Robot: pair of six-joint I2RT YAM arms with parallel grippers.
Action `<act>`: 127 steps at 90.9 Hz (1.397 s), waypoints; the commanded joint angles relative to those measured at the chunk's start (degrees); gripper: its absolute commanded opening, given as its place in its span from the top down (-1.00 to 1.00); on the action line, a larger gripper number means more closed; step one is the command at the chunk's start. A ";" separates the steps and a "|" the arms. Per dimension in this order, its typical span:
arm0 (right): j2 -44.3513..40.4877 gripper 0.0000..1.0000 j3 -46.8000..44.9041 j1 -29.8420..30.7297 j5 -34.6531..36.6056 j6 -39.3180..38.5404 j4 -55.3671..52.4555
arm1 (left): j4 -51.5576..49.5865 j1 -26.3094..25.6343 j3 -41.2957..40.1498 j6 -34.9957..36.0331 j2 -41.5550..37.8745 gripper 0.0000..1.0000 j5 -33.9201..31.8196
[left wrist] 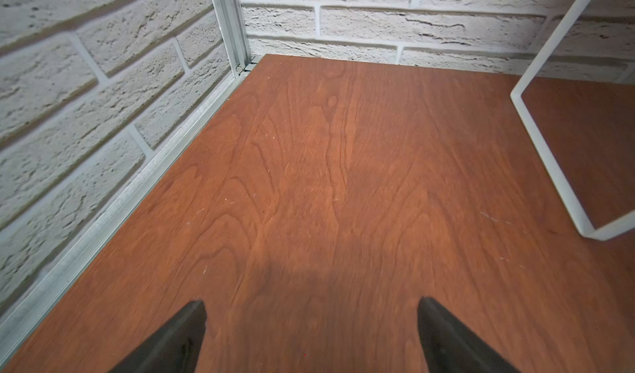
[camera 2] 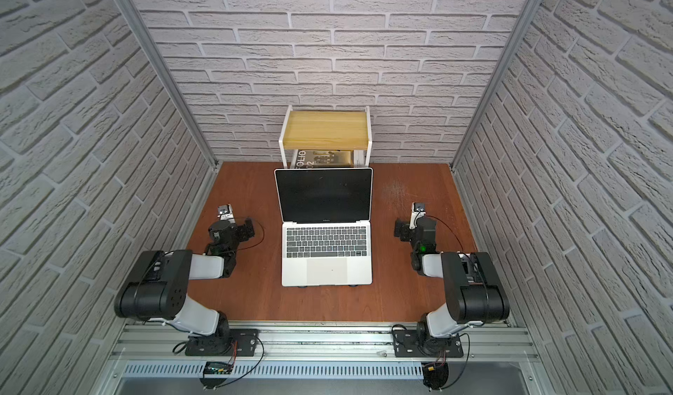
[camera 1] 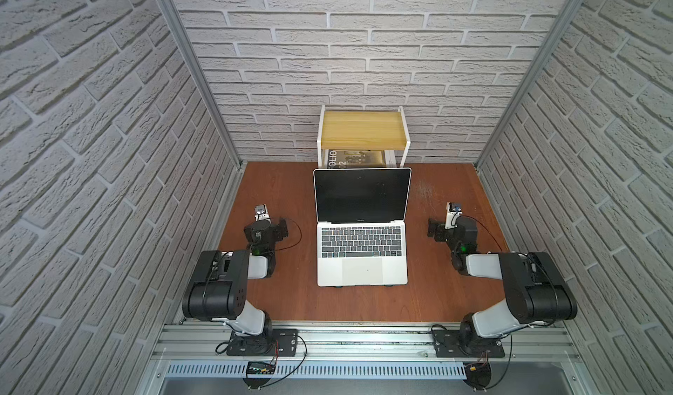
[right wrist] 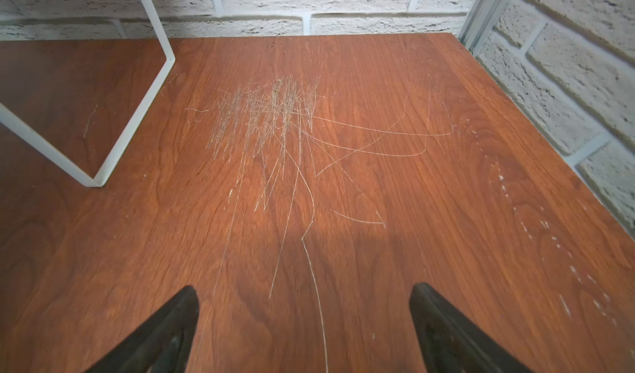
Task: Close the laptop lid and set it aside
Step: Close the lid of the laptop.
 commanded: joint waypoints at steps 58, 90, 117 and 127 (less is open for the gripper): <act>-19.03 -0.86 17.01 -1.14 -10.52 10.70 -41.30 | -42.26 -1.19 21.16 -1.84 -26.71 -0.79 7.16; -45.93 -0.68 11.31 5.37 -34.80 11.32 -51.90 | -69.45 -18.78 49.34 19.76 -23.68 -0.89 38.78; -50.01 -0.69 6.83 20.04 -22.80 12.66 -54.36 | -97.24 -26.66 86.06 34.11 2.69 -0.90 46.00; -49.89 -0.73 5.66 24.40 -14.52 11.78 -55.51 | -105.91 -27.10 98.11 36.57 10.69 -0.91 46.83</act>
